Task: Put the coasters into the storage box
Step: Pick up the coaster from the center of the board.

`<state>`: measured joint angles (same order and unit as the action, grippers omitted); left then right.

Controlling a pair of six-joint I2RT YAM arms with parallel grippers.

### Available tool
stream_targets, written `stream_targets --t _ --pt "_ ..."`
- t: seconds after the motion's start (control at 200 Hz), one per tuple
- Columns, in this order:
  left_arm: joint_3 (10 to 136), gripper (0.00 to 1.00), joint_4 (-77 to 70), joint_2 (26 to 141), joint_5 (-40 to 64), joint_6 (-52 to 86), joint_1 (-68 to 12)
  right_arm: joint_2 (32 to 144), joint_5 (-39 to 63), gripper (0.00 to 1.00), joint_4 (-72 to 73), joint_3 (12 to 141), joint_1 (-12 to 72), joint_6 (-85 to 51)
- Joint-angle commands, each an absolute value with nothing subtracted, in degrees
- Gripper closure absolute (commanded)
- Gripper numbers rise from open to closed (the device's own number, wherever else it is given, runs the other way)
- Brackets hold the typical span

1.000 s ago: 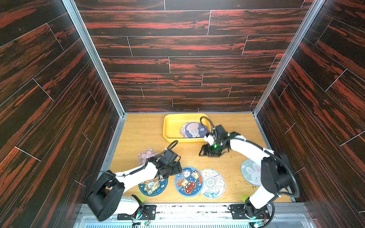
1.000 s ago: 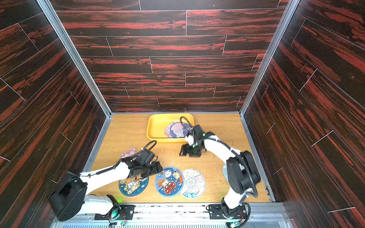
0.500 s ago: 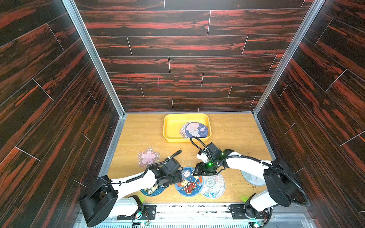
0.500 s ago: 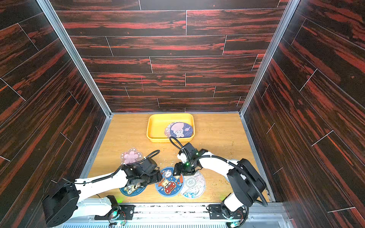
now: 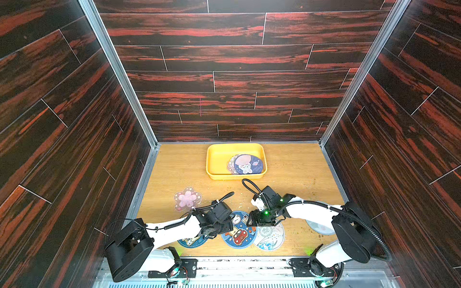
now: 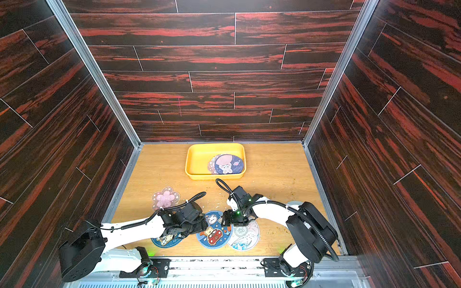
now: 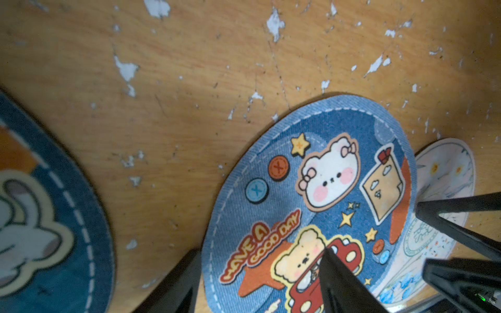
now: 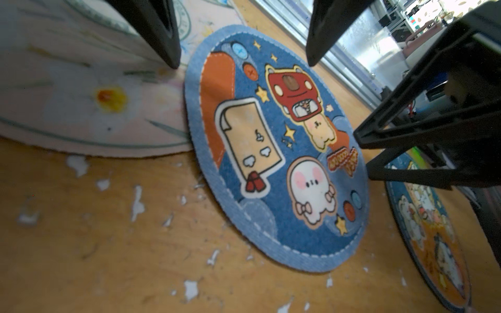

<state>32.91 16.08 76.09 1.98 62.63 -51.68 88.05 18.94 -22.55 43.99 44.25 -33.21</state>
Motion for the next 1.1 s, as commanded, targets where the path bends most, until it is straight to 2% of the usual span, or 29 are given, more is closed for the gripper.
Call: stream_targets --t 0.0,0.235,0.366,0.476,0.556,0.626,0.792,1.097 --pt "31.1 0.29 17.1 77.1 2.2 63.5 -52.0 88.0 17.9 0.26 -21.8 43.2 45.5 -34.3" --pt "30.9 0.29 17.0 77.0 2.4 63.4 -52.0 91.0 18.1 0.28 -20.2 44.0 47.5 -35.0" --pt "30.8 0.29 17.0 76.8 2.4 63.5 -52.0 91.1 18.0 0.35 -20.2 44.3 47.7 -35.2" --pt "30.8 0.29 17.0 76.9 2.4 63.4 -52.0 90.4 17.7 0.50 -20.3 44.4 47.7 -35.6" --pt "31.0 0.29 17.1 76.9 2.4 63.4 -52.0 89.6 17.7 0.69 -20.4 44.6 47.7 -35.7" --pt "31.2 0.29 17.3 76.8 2.4 63.3 -52.0 89.0 17.8 0.82 -20.7 45.1 47.7 -35.8" --pt "31.7 0.29 17.4 76.3 1.8 63.6 -52.0 87.0 18.2 1.00 -22.3 46.4 47.6 -35.8" --pt "33.3 0.24 18.9 72.0 -2.2 66.0 -51.2 80.1 18.2 1.00 -31.5 53.4 45.5 -33.2"
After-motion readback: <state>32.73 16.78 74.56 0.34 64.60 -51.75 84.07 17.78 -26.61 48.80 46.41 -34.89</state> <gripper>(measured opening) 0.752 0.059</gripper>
